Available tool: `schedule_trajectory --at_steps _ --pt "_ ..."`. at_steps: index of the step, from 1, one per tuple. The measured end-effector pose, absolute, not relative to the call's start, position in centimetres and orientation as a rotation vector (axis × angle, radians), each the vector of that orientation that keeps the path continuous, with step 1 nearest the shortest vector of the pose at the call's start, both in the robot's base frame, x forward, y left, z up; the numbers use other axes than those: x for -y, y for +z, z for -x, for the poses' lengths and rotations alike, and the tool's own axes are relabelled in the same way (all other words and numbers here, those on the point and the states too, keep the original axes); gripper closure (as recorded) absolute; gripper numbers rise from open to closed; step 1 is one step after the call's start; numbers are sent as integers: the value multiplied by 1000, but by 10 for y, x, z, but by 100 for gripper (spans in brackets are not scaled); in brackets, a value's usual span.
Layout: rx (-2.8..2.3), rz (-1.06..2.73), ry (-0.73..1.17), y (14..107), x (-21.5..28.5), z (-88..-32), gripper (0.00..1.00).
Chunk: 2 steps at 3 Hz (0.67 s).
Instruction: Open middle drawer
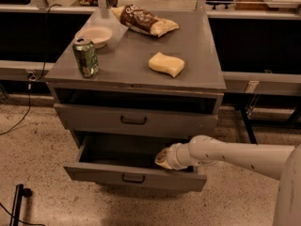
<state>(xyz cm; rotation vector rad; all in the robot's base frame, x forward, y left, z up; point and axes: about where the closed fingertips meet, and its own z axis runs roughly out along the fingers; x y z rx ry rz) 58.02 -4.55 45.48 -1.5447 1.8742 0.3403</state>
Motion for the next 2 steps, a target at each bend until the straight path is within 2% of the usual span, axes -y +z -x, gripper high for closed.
schedule_trajectory --at_steps 2 --pt "-1863 1637 372 447 61 -592 100"
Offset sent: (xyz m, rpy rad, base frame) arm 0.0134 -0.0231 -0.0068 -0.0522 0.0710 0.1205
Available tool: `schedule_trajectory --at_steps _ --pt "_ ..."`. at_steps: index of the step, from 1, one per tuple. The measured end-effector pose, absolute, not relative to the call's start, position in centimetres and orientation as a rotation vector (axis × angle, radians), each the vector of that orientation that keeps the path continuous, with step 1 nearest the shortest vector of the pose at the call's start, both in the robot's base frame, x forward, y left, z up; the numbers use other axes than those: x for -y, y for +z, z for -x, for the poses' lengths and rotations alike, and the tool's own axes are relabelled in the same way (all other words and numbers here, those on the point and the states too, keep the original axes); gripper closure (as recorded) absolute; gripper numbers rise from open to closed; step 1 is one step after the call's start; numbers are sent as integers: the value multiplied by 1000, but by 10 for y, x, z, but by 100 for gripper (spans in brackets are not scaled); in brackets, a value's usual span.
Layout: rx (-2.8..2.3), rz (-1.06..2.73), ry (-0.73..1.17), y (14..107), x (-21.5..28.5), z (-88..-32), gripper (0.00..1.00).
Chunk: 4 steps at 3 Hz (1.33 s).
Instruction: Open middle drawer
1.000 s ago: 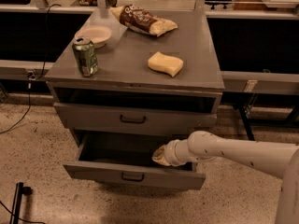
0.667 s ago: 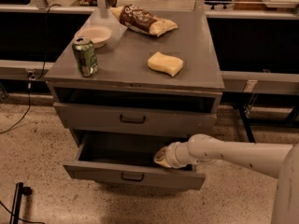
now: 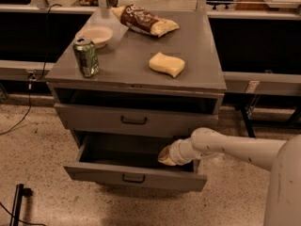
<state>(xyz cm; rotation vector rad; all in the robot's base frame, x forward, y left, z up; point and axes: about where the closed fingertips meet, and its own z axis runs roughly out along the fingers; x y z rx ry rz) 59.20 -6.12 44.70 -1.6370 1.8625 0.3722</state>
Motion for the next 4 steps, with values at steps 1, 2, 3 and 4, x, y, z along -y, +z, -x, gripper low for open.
schedule_trajectory --at_steps 1,2,3,4 --pt "-1850 1717 424 448 70 -589 100" --pt "-1864 1754 487 430 74 -576 100" --pt "-1885 1796 518 415 74 -567 100" --pt "-1858 1834 569 421 71 -559 100"
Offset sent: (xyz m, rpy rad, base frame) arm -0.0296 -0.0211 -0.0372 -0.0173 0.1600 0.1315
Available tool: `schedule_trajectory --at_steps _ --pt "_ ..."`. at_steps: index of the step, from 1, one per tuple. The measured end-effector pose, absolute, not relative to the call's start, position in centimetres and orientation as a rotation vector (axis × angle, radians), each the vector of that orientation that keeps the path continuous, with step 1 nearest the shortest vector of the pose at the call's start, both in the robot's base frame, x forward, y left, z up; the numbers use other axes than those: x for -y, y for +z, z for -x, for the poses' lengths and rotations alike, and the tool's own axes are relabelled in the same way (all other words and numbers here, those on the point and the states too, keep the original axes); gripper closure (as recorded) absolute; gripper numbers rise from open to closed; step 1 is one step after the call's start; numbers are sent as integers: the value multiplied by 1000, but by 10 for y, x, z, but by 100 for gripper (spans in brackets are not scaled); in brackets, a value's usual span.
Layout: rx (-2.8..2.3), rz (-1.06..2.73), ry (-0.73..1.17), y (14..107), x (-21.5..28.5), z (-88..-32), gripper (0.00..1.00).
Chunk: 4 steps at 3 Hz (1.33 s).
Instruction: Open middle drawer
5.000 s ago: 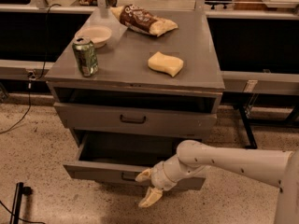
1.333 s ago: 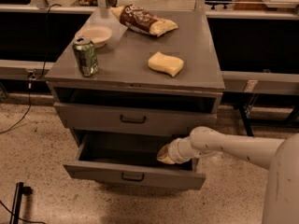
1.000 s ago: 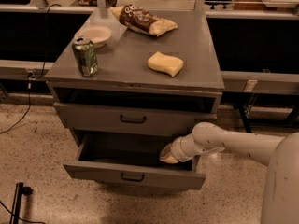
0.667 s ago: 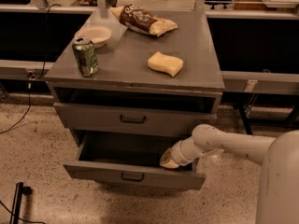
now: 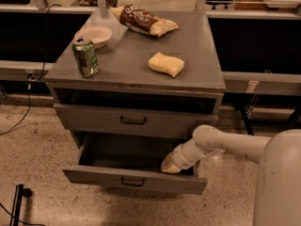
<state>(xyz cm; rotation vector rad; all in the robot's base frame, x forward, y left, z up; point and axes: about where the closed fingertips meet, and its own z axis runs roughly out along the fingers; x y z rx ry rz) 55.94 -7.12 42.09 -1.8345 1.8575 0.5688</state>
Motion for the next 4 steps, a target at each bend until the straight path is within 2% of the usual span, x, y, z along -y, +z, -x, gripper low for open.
schedule_trajectory --at_steps 2,3,4 --pt "-1651 1962 707 462 46 -527 100" --pt "-1640 1951 715 471 43 -519 100" --pt "-1687 1906 630 477 41 -524 100"
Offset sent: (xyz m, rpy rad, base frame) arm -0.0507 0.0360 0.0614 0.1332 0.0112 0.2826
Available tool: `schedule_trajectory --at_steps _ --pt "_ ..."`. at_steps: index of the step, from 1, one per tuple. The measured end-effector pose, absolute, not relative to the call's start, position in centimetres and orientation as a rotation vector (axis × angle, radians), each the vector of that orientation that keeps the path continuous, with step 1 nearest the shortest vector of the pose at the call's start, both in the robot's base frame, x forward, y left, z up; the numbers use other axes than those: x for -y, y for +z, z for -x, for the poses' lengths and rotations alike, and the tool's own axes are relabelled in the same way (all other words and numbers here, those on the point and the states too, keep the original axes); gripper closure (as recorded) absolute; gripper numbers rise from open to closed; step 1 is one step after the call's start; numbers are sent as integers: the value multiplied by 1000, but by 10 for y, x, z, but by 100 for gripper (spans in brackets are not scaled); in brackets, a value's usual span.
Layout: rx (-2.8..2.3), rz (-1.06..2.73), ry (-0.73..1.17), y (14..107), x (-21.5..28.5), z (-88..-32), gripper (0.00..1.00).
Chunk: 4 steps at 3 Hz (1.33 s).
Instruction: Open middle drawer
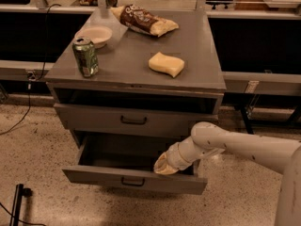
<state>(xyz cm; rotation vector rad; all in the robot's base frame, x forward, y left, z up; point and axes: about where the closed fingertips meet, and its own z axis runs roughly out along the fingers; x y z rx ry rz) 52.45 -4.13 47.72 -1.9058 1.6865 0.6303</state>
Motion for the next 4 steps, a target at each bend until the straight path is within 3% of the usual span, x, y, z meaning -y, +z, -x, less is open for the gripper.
schedule_trajectory --at_steps 2,4 --pt "-1758 1824 520 466 45 -557 100" --pt "-1774 1847 538 418 56 -566 100"
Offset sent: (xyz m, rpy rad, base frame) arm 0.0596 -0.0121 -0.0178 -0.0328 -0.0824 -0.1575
